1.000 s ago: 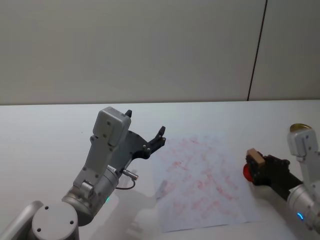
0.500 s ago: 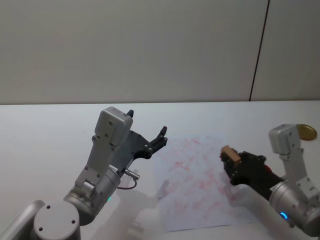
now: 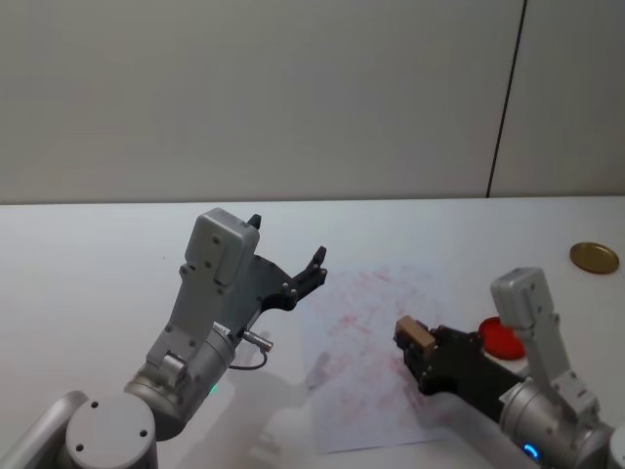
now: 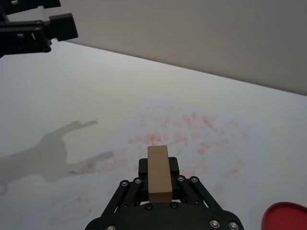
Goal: Use the one hand to pick up the stamp and affix it onto the A4 paper.
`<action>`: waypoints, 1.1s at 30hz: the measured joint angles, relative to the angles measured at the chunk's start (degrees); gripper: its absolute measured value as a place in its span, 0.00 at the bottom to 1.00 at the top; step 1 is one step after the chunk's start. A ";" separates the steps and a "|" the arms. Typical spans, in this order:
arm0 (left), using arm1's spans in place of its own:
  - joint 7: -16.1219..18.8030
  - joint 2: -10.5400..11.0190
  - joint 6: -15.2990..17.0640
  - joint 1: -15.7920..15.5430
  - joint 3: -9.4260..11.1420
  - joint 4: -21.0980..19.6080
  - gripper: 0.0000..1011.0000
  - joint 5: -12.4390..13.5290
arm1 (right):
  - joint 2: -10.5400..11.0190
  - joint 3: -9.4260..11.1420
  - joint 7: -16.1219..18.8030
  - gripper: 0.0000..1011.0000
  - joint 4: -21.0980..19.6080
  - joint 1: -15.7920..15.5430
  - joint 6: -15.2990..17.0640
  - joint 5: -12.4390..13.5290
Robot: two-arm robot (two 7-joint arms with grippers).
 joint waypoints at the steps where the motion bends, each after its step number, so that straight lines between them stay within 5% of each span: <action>1: 0.00 0.00 0.00 0.00 0.00 0.00 0.98 0.00 | 0.01 -0.16 0.15 0.22 -0.08 -0.24 0.09 -0.03; 33: 0.00 0.00 0.00 0.00 0.00 0.00 0.98 0.00 | 0.31 -1.71 -0.02 0.22 1.13 -2.25 0.64 -2.39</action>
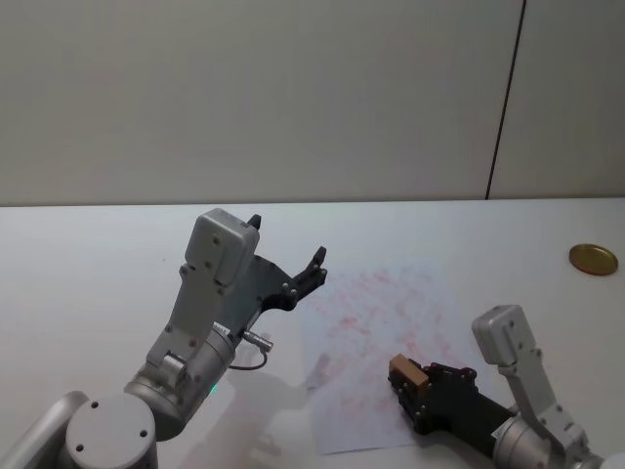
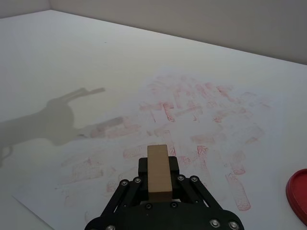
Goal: Use the one hand to pick up the stamp and affix it onto the A4 paper.
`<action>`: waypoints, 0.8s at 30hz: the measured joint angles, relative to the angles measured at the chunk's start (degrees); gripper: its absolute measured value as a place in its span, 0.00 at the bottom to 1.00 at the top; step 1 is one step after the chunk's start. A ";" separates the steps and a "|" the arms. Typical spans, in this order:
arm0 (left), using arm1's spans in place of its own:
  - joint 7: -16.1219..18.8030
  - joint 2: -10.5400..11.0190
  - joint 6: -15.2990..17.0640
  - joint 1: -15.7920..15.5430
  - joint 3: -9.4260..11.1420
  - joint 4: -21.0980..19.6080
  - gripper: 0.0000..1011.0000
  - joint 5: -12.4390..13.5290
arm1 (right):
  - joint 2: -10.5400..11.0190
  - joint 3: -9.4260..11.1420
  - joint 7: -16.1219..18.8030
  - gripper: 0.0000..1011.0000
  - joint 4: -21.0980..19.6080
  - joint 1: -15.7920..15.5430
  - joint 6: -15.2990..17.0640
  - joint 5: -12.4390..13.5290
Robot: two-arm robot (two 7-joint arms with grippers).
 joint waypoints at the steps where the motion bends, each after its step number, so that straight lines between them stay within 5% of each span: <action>1: 0.00 0.00 0.00 0.00 0.00 0.00 0.98 0.00 | -0.02 -0.03 0.00 0.22 0.04 0.04 0.15 -0.12; 15: 0.00 0.00 0.00 0.00 0.00 0.00 0.98 0.00 | -0.10 -0.12 0.00 0.22 0.15 0.30 0.85 0.04; 24: 0.00 0.00 0.00 0.00 0.00 0.00 0.98 0.00 | 0.35 0.75 -0.96 0.22 -2.09 0.37 0.14 2.58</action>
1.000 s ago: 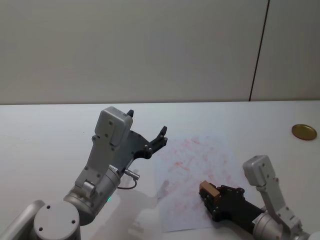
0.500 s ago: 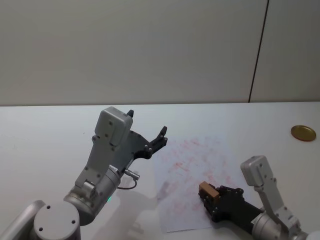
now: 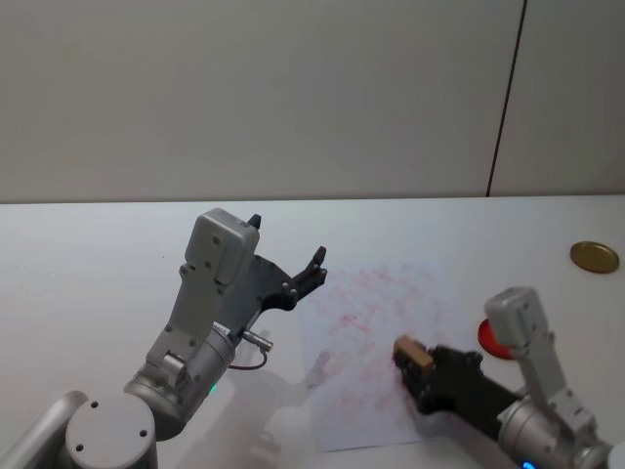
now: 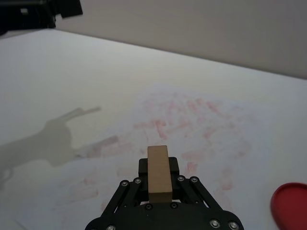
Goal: Use the one hand to pick up the stamp and affix it onto the A4 paper.
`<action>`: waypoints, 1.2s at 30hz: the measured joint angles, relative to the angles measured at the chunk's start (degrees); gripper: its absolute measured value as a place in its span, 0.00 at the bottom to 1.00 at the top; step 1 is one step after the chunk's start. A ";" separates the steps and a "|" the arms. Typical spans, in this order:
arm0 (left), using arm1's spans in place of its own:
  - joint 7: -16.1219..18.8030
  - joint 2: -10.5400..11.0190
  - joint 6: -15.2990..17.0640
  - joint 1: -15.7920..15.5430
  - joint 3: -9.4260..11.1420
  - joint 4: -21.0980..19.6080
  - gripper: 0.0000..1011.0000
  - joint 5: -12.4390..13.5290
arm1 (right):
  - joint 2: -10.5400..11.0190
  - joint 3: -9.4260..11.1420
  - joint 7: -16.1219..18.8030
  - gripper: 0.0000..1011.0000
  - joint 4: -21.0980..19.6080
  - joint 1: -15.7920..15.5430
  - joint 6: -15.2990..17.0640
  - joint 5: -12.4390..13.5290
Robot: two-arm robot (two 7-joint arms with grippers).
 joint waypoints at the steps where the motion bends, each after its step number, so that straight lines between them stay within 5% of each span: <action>1: 0.00 0.00 0.00 0.00 0.00 0.00 0.98 0.00 | 0.06 0.14 -0.18 0.22 -0.24 0.04 -0.18 0.29; 17: 0.00 0.00 0.00 0.00 0.00 0.00 0.98 0.00 | 2.61 4.08 -3.71 0.22 -2.20 1.29 -1.82 3.38; 36: 0.00 0.00 0.00 0.00 0.00 0.00 0.98 0.00 | 4.82 7.26 -5.36 0.22 3.13 3.36 -2.06 3.40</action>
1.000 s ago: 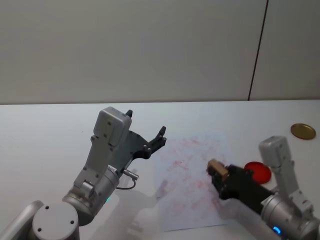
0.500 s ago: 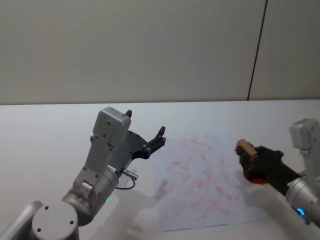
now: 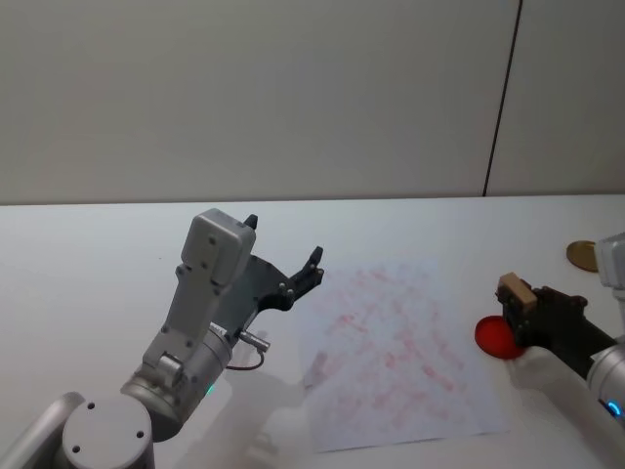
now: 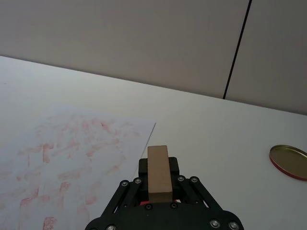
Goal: Use the one hand to pick up the stamp and affix it onto the A4 paper.
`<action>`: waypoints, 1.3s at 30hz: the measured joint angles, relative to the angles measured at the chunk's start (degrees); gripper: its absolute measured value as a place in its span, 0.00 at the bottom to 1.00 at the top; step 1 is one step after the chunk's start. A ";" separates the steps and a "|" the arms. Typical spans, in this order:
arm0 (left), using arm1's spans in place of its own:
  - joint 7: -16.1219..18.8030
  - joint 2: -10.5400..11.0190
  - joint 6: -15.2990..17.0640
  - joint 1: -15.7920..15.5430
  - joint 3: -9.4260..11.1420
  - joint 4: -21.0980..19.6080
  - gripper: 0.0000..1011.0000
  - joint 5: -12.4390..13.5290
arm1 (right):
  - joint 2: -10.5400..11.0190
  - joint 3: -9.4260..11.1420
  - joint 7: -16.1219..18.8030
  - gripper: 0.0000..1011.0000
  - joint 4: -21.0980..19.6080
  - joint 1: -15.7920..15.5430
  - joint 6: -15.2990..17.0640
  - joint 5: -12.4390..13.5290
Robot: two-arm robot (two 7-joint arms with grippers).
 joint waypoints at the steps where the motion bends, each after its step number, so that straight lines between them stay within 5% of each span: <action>1: 0.00 0.00 0.00 0.00 0.00 0.00 0.98 0.00 | 0.06 0.11 0.03 0.22 0.53 0.12 0.00 0.04; 39: 0.00 0.00 0.00 0.00 0.00 0.00 0.98 0.00 | -1.42 -0.81 1.55 0.25 7.24 2.33 0.82 -0.21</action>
